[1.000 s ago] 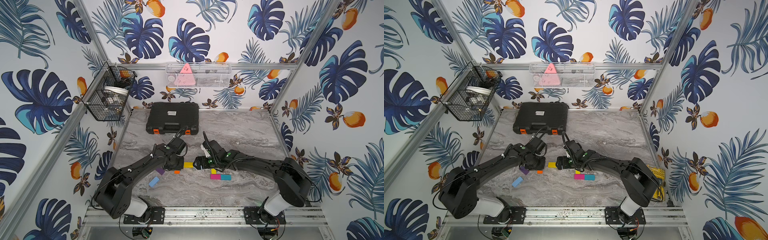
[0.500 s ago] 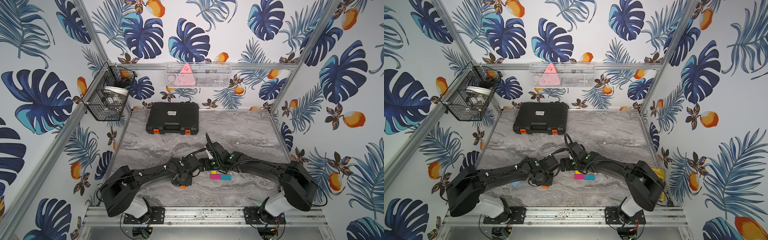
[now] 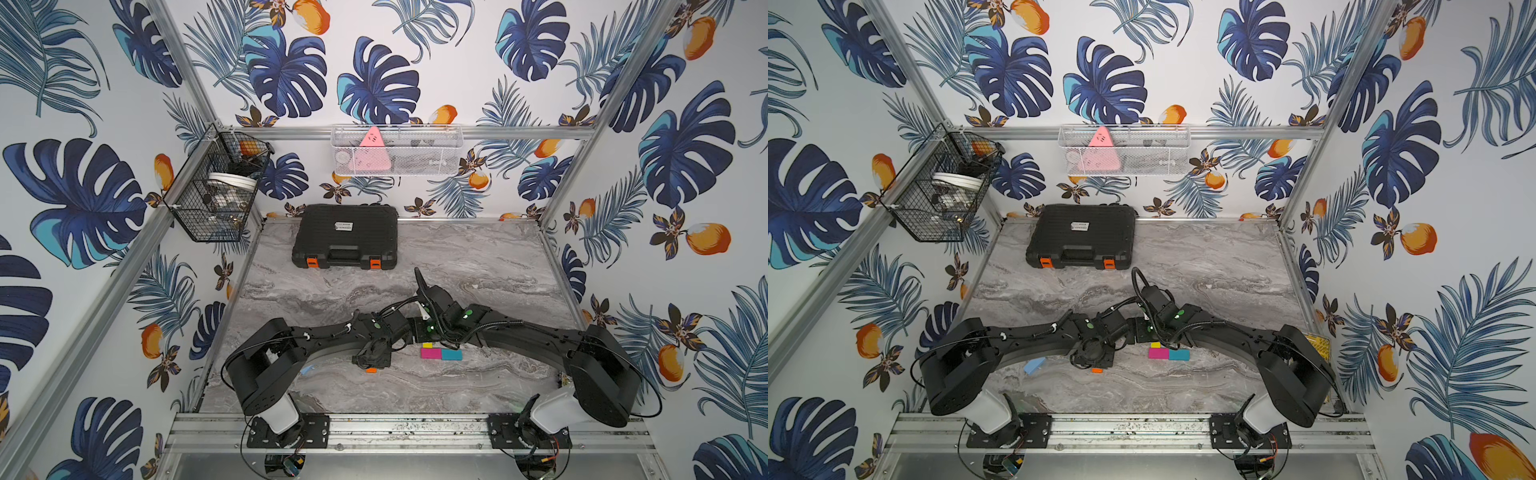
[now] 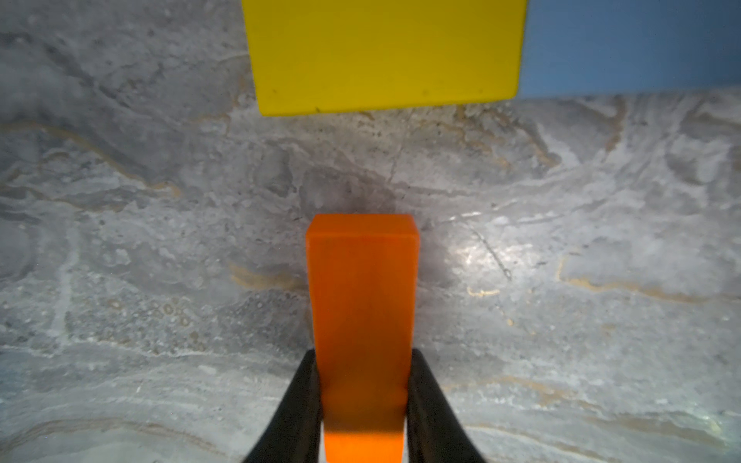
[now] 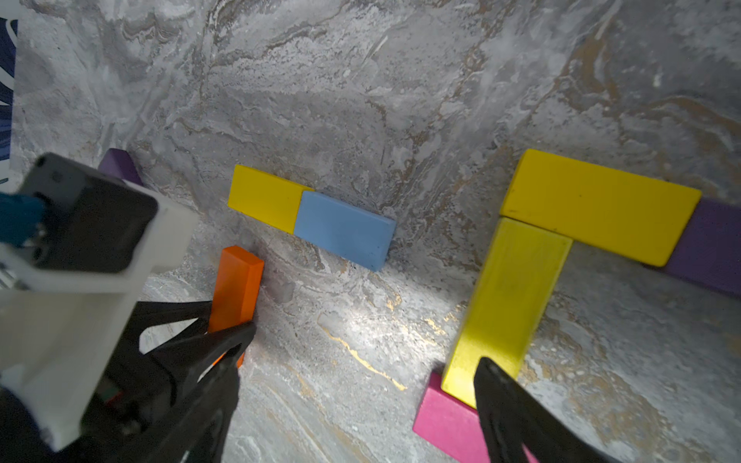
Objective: Assemble the letter c with building blocks
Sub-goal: Place the building block at the center of the board.
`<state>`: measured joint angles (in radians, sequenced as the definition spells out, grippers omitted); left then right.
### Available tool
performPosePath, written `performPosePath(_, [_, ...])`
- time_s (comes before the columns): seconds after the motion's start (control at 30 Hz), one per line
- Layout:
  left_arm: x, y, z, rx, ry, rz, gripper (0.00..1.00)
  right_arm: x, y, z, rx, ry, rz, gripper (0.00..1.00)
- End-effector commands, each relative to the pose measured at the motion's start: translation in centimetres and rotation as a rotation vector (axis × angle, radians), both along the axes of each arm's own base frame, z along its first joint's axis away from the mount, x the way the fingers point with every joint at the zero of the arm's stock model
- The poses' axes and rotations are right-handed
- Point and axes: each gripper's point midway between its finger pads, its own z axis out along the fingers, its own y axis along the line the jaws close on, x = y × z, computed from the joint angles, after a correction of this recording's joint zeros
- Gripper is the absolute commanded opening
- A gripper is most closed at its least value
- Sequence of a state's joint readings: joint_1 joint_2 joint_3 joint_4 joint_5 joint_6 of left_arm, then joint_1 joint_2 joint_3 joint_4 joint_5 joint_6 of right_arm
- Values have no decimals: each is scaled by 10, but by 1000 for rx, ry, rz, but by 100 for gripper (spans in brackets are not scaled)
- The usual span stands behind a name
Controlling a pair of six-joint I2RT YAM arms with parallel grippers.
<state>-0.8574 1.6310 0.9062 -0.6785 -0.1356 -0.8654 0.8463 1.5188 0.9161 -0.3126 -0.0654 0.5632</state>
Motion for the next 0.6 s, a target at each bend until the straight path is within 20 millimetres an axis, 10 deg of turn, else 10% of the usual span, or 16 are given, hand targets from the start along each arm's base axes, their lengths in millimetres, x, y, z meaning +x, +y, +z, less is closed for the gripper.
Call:
performPosePath(0.0, [2,0,-1,-18,1,33,47,-1,1,3,3,-5,12,93])
performPosePath(0.3, [21,25,42,-104,-58,112,96,-4,1,3,3,10,17,93])
performPosePath(0.57, [66,76,80,-209,-108,204,99,-26,25,-8,-7,97,28,90])
